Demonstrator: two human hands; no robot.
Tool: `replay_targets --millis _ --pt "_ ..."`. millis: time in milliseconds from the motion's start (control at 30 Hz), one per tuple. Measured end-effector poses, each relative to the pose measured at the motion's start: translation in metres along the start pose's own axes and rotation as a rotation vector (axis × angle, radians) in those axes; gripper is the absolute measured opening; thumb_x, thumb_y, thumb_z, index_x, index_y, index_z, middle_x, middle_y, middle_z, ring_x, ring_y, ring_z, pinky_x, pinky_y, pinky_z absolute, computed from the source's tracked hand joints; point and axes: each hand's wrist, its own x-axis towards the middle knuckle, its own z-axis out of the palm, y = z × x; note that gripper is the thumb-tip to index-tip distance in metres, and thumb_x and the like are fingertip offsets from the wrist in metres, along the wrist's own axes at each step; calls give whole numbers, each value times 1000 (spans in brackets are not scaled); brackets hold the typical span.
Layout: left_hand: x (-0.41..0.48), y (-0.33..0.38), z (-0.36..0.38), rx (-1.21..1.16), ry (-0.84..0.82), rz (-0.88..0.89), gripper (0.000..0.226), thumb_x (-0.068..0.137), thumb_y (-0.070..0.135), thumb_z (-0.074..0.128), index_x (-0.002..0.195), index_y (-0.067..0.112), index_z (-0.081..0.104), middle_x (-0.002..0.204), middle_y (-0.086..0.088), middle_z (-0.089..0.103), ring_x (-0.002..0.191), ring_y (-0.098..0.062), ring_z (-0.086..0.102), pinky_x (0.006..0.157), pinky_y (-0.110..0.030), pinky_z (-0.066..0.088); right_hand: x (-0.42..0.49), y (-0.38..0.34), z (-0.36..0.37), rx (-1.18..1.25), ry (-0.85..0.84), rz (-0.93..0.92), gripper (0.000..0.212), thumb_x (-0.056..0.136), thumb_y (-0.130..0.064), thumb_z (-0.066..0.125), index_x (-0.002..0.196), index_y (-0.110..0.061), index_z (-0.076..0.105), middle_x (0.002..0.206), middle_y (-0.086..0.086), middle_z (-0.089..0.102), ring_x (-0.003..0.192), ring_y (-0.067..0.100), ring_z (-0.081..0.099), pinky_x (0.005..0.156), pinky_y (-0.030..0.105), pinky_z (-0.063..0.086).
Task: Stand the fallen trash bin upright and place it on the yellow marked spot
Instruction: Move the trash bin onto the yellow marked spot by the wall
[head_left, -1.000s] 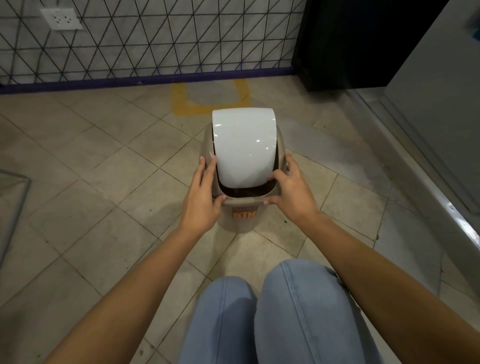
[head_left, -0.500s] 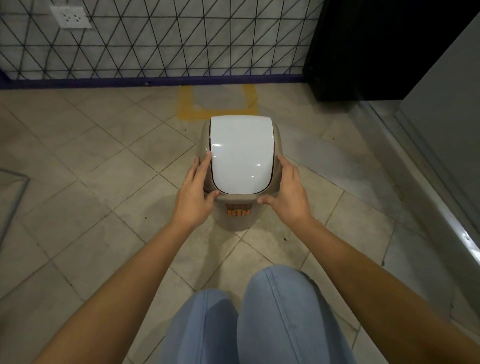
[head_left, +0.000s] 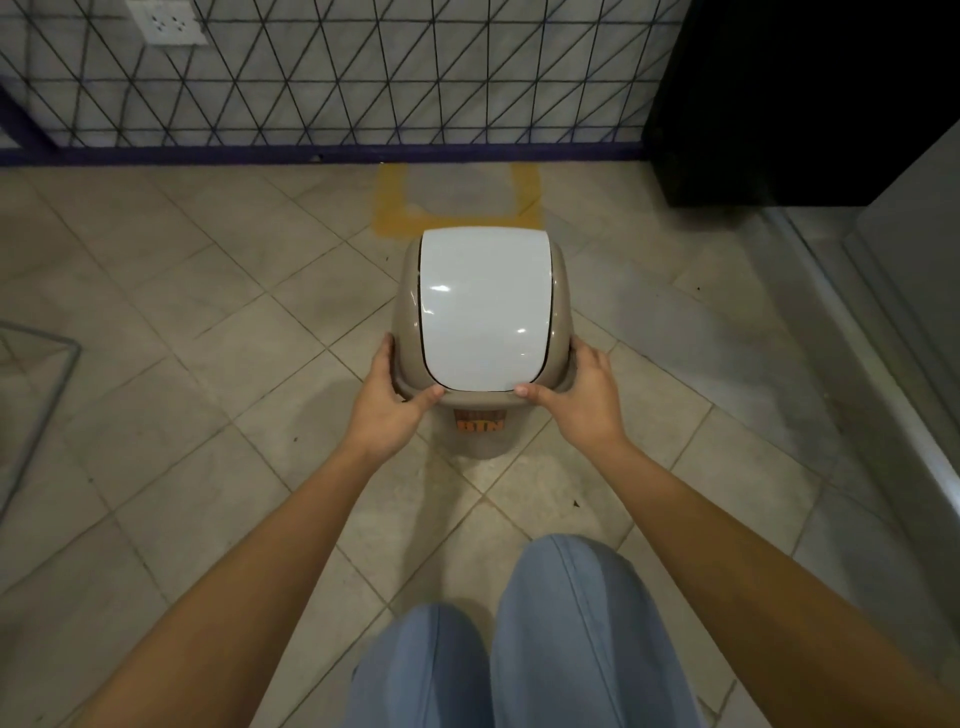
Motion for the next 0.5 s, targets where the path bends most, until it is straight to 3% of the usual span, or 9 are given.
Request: replay_targets --millis 233,400,500 --pt "3 3 -5 -31 4 -14 90 81 17 71 149 17 12 151 -4 33 131 -21 42 107 -43 38 1 -5 10 20 -16 26 86 69 -26 82 140 -10 36 139 10 40 129 22 40 95 20 30" --pt "9 0 -4 -100 13 -60 90 81 17 70 149 19 11 149 -5 35 123 -22 48 100 -35 44 10 -5 11 69 -46 35 91 68 -24 82 143 -13 31 140 9 39 130 20 37 95 19 29" --pt "20 -1 -8 -130 1 -67 90 81 16 70 149 20 12 147 -7 38 121 -22 49 100 -35 44 19 -7 13 89 -65 26 92 68 -26 82 144 -15 30 141 9 39 131 20 38 104 27 33"
